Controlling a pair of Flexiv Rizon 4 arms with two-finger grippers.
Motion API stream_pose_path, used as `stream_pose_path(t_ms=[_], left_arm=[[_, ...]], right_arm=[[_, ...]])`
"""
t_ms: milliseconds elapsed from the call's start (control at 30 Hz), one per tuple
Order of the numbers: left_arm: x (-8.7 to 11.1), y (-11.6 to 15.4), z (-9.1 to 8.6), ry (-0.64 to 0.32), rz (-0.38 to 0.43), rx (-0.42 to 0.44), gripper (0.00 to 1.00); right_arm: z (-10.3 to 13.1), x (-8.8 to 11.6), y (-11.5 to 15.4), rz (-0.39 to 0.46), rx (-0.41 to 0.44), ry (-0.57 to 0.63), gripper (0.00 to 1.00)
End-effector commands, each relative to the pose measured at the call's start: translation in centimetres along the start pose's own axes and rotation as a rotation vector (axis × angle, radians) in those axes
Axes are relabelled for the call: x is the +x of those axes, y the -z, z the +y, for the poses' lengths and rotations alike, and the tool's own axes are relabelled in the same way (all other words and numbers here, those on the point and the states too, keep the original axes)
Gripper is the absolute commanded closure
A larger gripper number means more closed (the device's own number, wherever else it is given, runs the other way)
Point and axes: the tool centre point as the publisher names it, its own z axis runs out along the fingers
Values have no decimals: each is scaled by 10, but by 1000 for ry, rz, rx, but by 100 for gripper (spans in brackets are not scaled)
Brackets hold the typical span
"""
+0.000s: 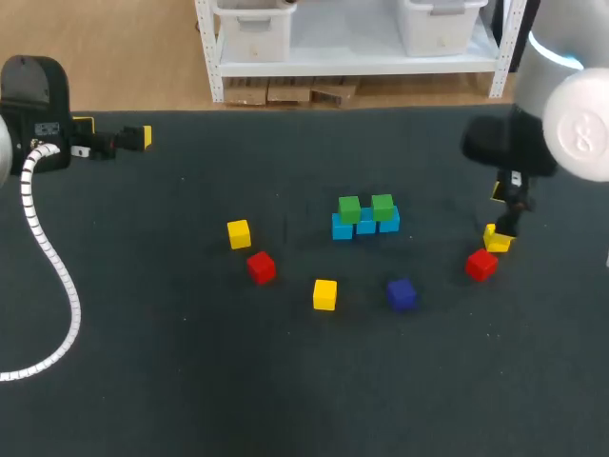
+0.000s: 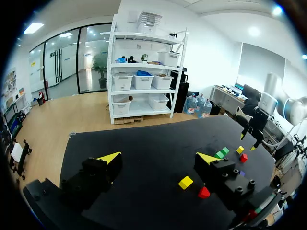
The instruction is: Place the blue cubes, place green cubes on the blue cubes, place the yellow cubes on the green cubes, then place the red cubes on the yellow cubes, and place purple cube on the red cubes.
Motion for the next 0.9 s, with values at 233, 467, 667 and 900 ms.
stream_pose_path(t_ms=[233, 467, 667, 900], left_arm=[[1, 1, 4, -1, -4, 33, 0], [1, 1, 4, -1, -4, 33, 0], [1, 1, 4, -1, -4, 33, 0], [1, 1, 4, -1, -4, 33, 0]], right_arm=[[-16, 18, 2, -9, -2, 20, 0], [-31, 11, 7, -166, 66, -146, 0], [-42, 0, 23, -311, 181, -234, 0], [-55, -12, 62, -490, 292, -299, 0]])
